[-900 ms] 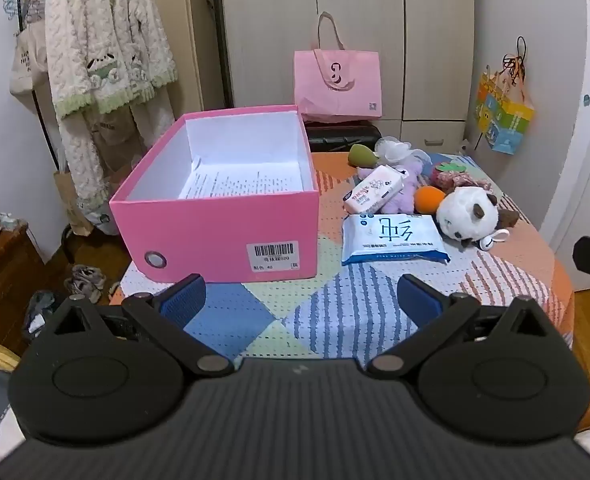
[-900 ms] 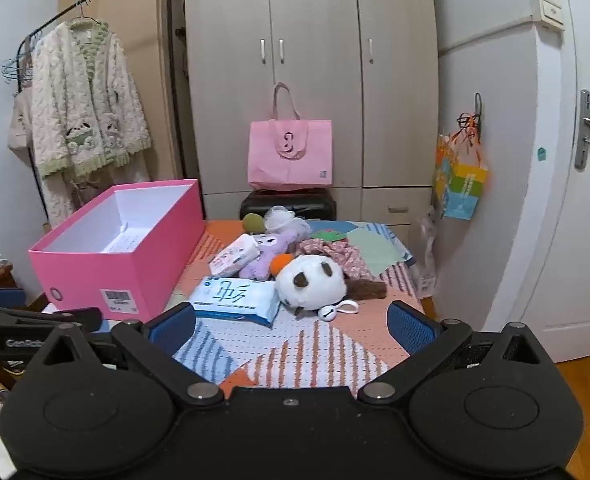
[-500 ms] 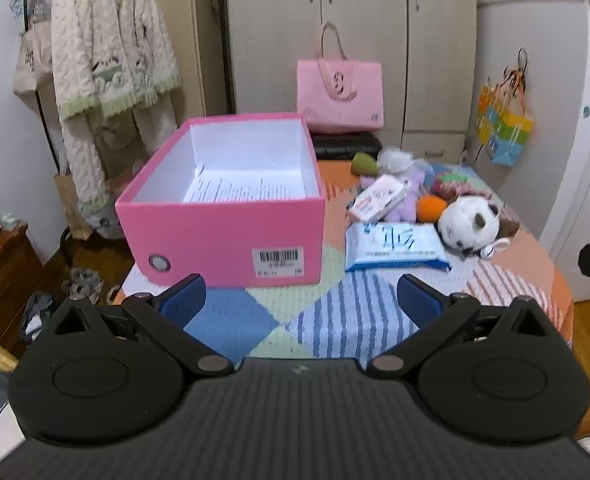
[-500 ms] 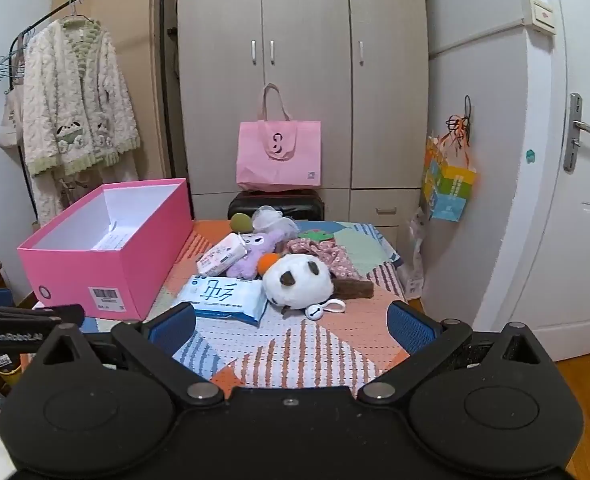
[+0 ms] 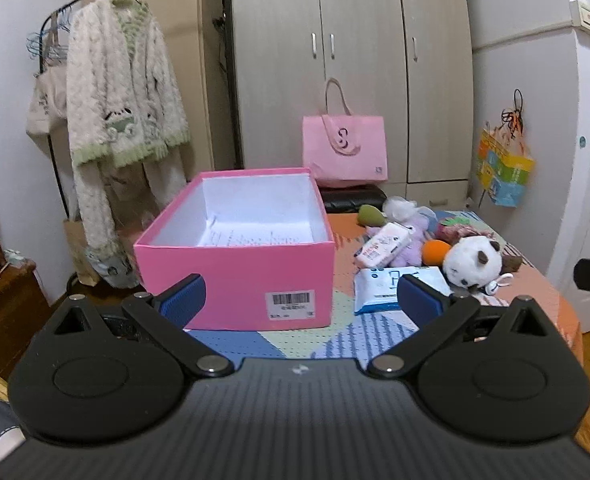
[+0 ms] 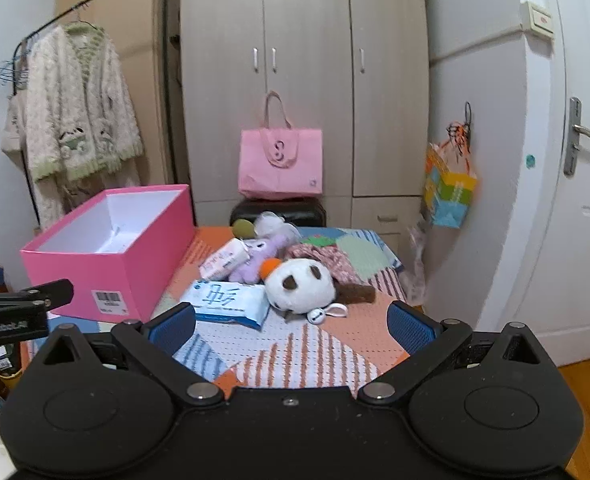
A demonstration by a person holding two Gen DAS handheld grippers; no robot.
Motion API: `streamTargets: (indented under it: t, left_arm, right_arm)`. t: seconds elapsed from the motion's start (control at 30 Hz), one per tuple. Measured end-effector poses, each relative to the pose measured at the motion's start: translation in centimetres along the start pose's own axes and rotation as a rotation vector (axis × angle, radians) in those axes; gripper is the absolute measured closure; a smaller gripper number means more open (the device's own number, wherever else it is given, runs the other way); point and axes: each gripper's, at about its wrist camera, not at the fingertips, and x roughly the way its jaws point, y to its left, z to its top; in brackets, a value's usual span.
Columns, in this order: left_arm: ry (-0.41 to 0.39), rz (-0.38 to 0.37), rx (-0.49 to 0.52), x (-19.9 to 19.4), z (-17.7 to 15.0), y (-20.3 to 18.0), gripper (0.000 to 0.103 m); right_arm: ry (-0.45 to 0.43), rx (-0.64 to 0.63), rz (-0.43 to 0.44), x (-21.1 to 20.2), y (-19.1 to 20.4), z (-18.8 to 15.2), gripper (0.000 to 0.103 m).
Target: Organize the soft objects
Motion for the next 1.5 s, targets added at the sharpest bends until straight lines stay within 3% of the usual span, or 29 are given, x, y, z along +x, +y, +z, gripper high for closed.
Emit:
streamTargets:
  t: [0.4,0.63,1.1,1.5]
  left_arm:
    - [0.049,-0.037,-0.038,0.5,-0.4,1.2,0.0]
    - [0.066,-0.038,-0.05,0.8,-0.4,1.2,0.0]
    - [0.118,-0.072,-0.071,1.7,-0.6,1.3,0.0]
    - [0.105,-0.083,-0.062,1.0,-0.5,1.1,0.0]
  right_arm:
    - [-0.086,-0.034,-0.054,-2.1,-0.1,-0.5,0.0]
    - [-0.118,-0.046,-0.039,-2.3,-0.2,-0.5,0.0]
    - [-0.047,-0.021,-0.07,0.1,-0.4,-1.2,0.0]
    - [-0.012,-0.022,-0.074,0.8,-0.6,-1.4,0.0]
